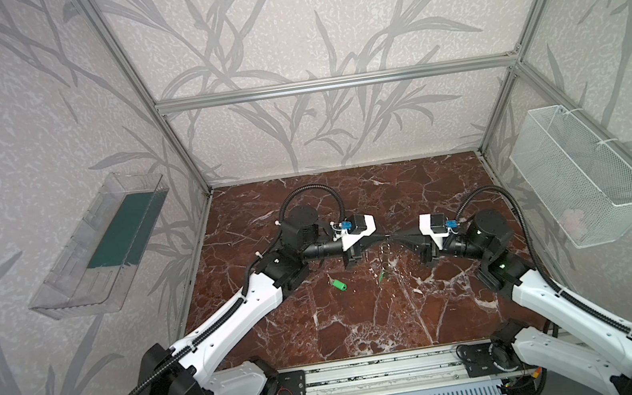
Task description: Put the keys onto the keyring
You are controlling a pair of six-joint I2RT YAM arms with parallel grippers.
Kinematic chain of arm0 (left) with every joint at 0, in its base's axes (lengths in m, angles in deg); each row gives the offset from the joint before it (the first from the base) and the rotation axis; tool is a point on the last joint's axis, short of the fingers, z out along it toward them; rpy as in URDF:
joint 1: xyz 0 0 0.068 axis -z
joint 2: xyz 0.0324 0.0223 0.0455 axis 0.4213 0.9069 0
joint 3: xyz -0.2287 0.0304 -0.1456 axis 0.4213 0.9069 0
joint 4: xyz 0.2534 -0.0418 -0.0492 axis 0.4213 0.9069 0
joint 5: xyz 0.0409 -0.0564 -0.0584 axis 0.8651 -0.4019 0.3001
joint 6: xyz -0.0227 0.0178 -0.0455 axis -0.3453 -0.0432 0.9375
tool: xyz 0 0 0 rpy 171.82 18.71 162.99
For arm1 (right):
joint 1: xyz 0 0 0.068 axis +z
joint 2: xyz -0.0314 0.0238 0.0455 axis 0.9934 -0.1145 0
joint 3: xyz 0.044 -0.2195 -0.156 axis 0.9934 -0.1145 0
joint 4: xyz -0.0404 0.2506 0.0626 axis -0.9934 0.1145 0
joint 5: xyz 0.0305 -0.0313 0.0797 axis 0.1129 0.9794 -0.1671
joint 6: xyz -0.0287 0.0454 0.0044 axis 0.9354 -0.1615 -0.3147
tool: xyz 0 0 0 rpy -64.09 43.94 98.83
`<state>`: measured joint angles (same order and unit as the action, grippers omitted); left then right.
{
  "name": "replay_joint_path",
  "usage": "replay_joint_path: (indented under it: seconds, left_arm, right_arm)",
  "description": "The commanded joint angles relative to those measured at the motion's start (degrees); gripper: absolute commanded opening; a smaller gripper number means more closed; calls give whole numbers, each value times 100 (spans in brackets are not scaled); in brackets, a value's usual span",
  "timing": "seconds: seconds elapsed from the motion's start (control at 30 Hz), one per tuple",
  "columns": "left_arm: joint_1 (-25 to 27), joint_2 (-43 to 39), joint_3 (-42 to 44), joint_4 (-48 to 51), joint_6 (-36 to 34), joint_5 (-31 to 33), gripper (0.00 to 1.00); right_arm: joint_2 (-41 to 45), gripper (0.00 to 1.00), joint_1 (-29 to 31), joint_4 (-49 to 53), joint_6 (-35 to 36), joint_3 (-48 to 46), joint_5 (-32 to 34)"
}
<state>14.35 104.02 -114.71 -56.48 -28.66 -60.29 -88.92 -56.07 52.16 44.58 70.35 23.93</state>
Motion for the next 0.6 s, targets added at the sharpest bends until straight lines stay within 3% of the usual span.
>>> replay_joint_path:
  seconds: [0.0, 0.1, 0.2, 0.3, 0.43, 0.57]
  left_arm:
    - [-20, 38, -226, -56, -124, -134, 0]
    - [-8, 44, -278, 193, -321, 32, 0]
    - [-15, -25, -480, 918, -814, 513, 18]
    - [17, -54, -808, 1753, -1376, 959, 25]
    - [204, -25, -1136, 2399, -1968, 1639, 27]
    - [452, 117, -1382, 2712, -2309, 2063, 27]
  right_arm:
    - [25, 0, -29, -57, 56, 73, -112]
    - [71, 0, -31, 353, 235, 169, -10]
    - [161, 0, -29, 1327, 614, 464, 181]
    - [200, 0, -21, 2397, 940, 859, 412]
    - [59, 0, 53, 3673, 1328, 1439, 732]
    - [-106, 0, 195, 4268, 1440, 1845, 992]
